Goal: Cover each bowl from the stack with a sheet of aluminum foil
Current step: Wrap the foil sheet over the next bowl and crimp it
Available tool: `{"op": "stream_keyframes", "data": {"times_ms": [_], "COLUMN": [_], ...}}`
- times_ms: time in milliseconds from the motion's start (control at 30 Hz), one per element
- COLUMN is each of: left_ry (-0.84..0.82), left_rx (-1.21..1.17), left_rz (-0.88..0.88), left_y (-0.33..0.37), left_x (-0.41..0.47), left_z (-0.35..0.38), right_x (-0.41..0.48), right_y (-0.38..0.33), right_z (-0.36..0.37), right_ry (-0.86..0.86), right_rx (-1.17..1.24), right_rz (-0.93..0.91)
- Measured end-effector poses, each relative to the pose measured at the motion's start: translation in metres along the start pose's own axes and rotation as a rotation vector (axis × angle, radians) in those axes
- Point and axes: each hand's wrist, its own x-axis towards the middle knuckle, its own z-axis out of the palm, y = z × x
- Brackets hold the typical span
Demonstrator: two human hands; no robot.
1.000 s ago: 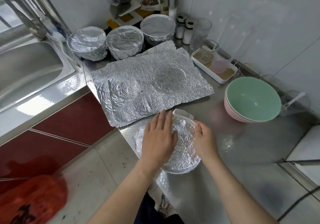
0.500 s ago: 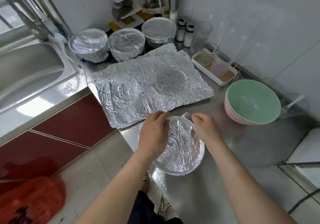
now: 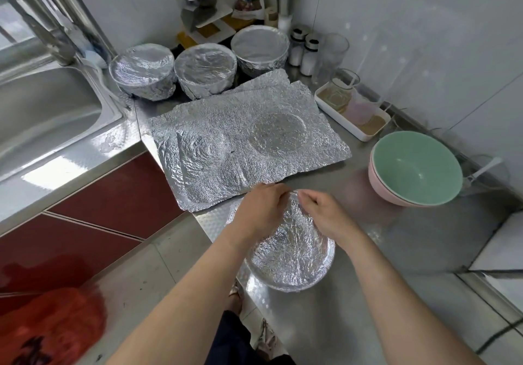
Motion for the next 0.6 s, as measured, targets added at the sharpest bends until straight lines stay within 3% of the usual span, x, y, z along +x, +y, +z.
{"op": "stream_keyframes", "data": {"times_ms": [267, 600], "left_ry": [0.001, 0.076], "left_rx": [-0.007, 0.052], "left_rz": [0.013, 0.024], "left_y": [0.001, 0.003], "left_x": [-0.002, -0.004], "left_z": [0.000, 0.004], "right_x": [0.001, -0.001], "right_y": [0.007, 0.014], "right_z": [0.002, 0.013], "right_ry": [0.011, 0.170], "right_rx": [-0.096, -0.408], "right_rz": [-0.016, -0.058]}}
